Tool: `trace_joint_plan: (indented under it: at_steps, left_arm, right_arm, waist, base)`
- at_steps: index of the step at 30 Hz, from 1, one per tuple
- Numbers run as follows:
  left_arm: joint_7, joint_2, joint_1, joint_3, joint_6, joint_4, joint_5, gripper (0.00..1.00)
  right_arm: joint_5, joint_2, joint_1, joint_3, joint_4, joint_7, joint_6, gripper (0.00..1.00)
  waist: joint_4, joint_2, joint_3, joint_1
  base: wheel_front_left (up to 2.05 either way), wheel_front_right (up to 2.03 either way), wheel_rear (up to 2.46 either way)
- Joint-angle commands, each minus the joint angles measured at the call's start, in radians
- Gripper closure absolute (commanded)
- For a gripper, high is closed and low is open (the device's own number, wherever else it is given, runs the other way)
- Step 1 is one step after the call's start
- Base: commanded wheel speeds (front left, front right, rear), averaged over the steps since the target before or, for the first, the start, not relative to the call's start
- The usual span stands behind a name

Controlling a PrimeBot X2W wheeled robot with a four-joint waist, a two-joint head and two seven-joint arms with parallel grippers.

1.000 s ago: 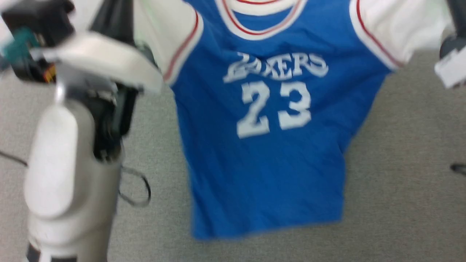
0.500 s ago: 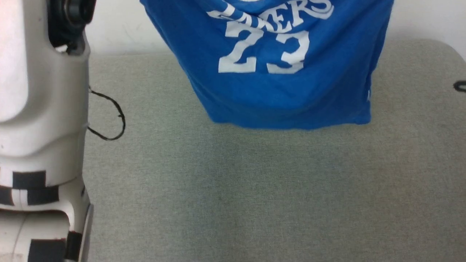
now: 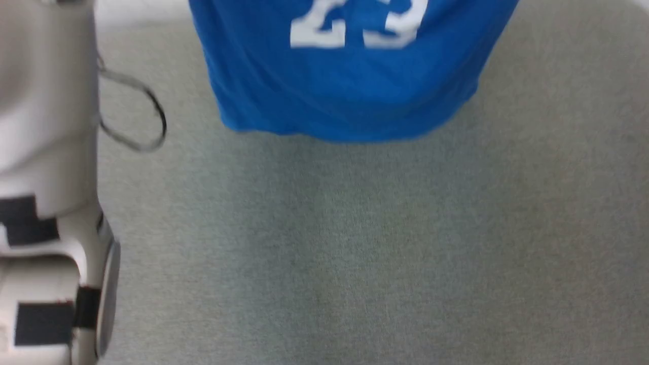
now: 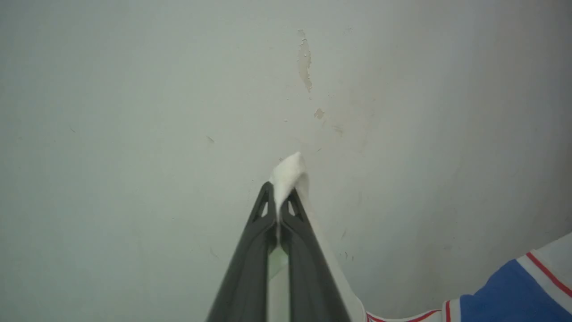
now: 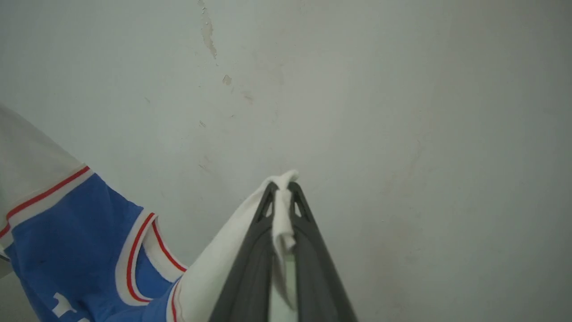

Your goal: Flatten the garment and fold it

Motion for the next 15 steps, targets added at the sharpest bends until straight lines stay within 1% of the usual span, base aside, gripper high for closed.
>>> trace_joint_plan:
  at_steps: [1,4,8,12,15]
  left_arm:
    - [-0.02,-0.013,-0.063,-0.001,0.017,0.004,0.024,1.0]
    - [-0.086,-0.034,-0.169,-0.004,0.043,0.026,0.054,1.0]
    - [-0.208,-0.071,-0.287,0.009,0.074,0.066,0.072,1.0]
    - [-0.309,-0.099,-0.381,0.015,0.083,0.102,0.072,1.0]
    - [-0.378,-0.11,-0.441,0.024,0.078,0.125,0.062,1.0]
  right_arm:
    - [-0.019,-0.004,-0.05,-0.008,0.014,-0.012,-0.001,1.0]
    - [-0.062,-0.017,-0.129,-0.001,0.046,-0.055,-0.001,1.0]
    - [-0.13,-0.019,-0.246,0.008,0.115,-0.154,-0.001,1.0]
    - [-0.183,-0.018,-0.356,0.017,0.174,-0.246,-0.001,1.0]
    - [-0.208,-0.025,-0.423,0.037,0.218,-0.314,-0.001,1.0]
  waist:
    - [-0.035,0.0,0.144,-0.0002]
    - [-0.042,0.0,0.234,-0.0002]
    - [-0.045,0.0,0.315,-0.0002]
    - [-0.035,0.0,0.38,-0.0002]
    - [-0.025,0.0,0.422,-0.0002]
  base:
    - [0.0,0.0,0.0]
    - [0.0,0.0,0.0]
    - [0.0,0.0,0.0]
    - [0.0,0.0,0.0]
    - [0.0,0.0,0.0]
